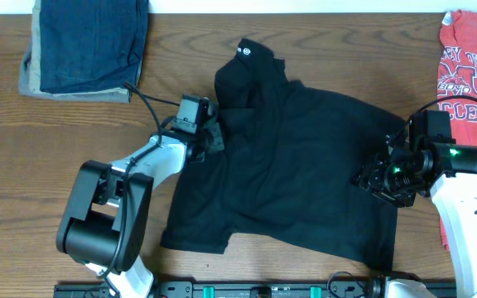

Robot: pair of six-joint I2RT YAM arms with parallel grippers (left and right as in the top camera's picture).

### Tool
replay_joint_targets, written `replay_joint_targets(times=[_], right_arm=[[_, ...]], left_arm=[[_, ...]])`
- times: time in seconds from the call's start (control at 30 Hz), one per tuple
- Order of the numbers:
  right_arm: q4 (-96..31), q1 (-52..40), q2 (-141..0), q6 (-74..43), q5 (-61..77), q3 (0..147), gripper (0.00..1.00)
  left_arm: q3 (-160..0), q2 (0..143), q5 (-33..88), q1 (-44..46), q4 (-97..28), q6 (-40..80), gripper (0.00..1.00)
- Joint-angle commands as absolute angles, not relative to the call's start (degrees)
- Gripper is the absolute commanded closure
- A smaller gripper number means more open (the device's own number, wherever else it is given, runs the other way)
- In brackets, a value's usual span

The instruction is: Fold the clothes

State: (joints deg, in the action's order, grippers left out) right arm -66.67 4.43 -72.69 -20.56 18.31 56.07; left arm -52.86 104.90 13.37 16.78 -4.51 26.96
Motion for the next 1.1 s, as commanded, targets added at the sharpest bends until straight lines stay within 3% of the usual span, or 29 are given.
replay_joint_targets(times=[0.0, 0.3, 0.57, 0.73, 0.77, 0.83, 0.97, 1.07], right_arm=[[-66.3, 3.7, -72.2, -21.2, 17.5, 56.0, 0.45], [-64.4, 3.7, -76.0, -22.3, 15.2, 56.0, 0.45], [-58.2, 2.5, -83.5, -23.4, 15.2, 56.0, 0.44], [-51.7, 0.4, -89.4, -24.8, 15.7, 56.0, 0.55], [-50.8, 0.1, -90.4, -24.8, 15.7, 56.0, 0.58], [-48.8, -0.7, -92.8, -25.1, 15.7, 56.0, 0.65], [-44.8, -2.0, -97.4, -26.1, 16.2, 56.0, 0.82], [-42.6, -2.8, -99.7, -26.1, 16.1, 56.0, 0.86]], left_arm=[[-51.9, 106.7, 2.9, 12.3, -8.6, 26.7, 0.94], [-51.9, 104.8, 1.6, 3.9, -15.8, 26.9, 0.94], [-51.9, 95.8, 1.6, 2.4, -20.1, 28.1, 0.94], [-51.9, 88.9, 1.6, 2.4, -23.4, 31.4, 0.93], [-51.9, 88.2, 1.6, 2.4, -23.6, 31.4, 0.87], [-51.9, 87.4, 1.6, 2.4, -23.8, 31.4, 0.63], [-51.9, 87.4, 1.6, 2.4, -26.0, 31.4, 0.43], [-51.9, 87.4, 1.6, 2.4, -28.1, 31.4, 0.3]])
